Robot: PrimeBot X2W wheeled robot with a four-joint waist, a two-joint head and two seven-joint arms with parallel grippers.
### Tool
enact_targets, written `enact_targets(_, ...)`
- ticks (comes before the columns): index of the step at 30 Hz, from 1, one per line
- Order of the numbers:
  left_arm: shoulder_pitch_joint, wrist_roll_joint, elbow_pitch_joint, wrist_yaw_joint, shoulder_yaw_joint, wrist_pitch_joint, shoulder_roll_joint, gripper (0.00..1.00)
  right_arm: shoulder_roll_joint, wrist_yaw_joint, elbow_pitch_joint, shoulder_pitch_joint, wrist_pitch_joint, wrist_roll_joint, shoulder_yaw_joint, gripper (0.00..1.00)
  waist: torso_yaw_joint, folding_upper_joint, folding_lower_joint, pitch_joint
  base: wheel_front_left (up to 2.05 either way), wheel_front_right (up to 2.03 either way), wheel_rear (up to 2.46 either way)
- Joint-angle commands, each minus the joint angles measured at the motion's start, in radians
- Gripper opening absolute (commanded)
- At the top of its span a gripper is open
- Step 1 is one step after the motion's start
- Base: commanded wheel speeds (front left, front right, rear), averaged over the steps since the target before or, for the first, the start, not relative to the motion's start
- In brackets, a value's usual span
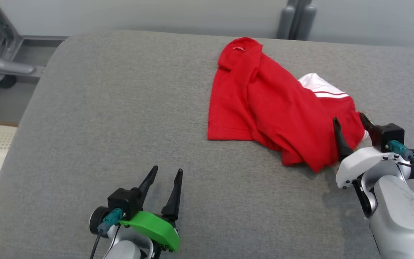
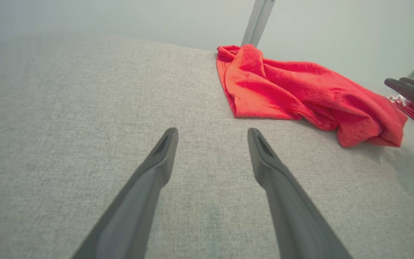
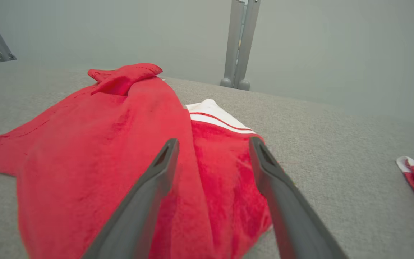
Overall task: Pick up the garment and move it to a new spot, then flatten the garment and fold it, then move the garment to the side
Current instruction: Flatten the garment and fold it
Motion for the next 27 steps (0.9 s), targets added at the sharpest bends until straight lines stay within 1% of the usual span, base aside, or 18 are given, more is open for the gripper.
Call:
enact_targets(1, -0.028, 0.007, 0.007, -0.006, 0.003, 0.0, 0.003, 1.0, -0.001, -0.001, -0.036, 0.036, -0.003, 0.016, -0.002, 1.0, -0.152, 0.0, 0.0, -0.022, 0.0, 0.0, 0.0)
enact_targets(5, -0.077, 0.026, 0.032, -0.009, 0.015, 0.0, 0.003, 1.0, 0.006, -0.001, -0.125, 0.099, -0.002, 0.043, 0.001, 1.0, -0.222, 0.0, 0.0, -0.007, 0.0, 0.0, 0.0)
enact_targets(9, -0.146, 0.046, 0.09, -0.015, 0.033, 0.0, 0.003, 1.0, 0.011, -0.001, -0.177, 0.133, -0.002, 0.052, 0.007, 1.0, -0.289, 0.0, 0.0, 0.021, 0.0, 0.0, 0.0)
enact_targets(11, -0.181, 0.06, 0.124, -0.016, 0.054, 0.0, 0.003, 1.0, 0.016, -0.001, -0.194, 0.14, -0.003, 0.06, 0.01, 1.0, -0.322, 0.0, 0.0, 0.039, 0.0, 0.0, 0.0)
enact_targets(12, -0.214, 0.062, 0.163, -0.017, 0.08, 0.0, 0.003, 1.0, 0.014, -0.001, -0.209, 0.145, -0.003, 0.062, 0.012, 1.0, -0.351, 0.0, 0.0, 0.057, 0.0, 0.0, 0.0)
enact_targets(14, -0.244, 0.067, 0.199, -0.017, 0.104, 0.0, 0.005, 1.0, 0.015, -0.001, -0.218, 0.15, -0.003, 0.066, 0.013, 1.0, -0.376, 0.0, 0.0, 0.071, 0.0, 0.0, 0.0)
enact_targets(20, -0.3, 0.076, 0.298, -0.021, 0.168, 0.0, 0.016, 1.0, 0.019, -0.001, -0.237, 0.148, -0.003, 0.063, 0.0, 1.0, -0.423, 0.0, 0.0, 0.104, 0.0, 0.0, 0.0)
enact_targets(24, -0.311, 0.079, 0.343, -0.022, 0.196, 0.0, 0.018, 1.0, 0.022, -0.001, -0.243, 0.142, -0.003, 0.064, -0.008, 1.0, -0.431, 0.0, 0.0, 0.116, 0.0, 0.0, 0.0)
enact_targets(27, -0.319, 0.08, 0.353, -0.023, 0.208, 0.0, 0.016, 1.0, 0.026, -0.001, -0.243, 0.137, -0.003, 0.064, -0.008, 1.0, -0.434, 0.0, 0.0, 0.121, 0.0, 0.0, 0.0)
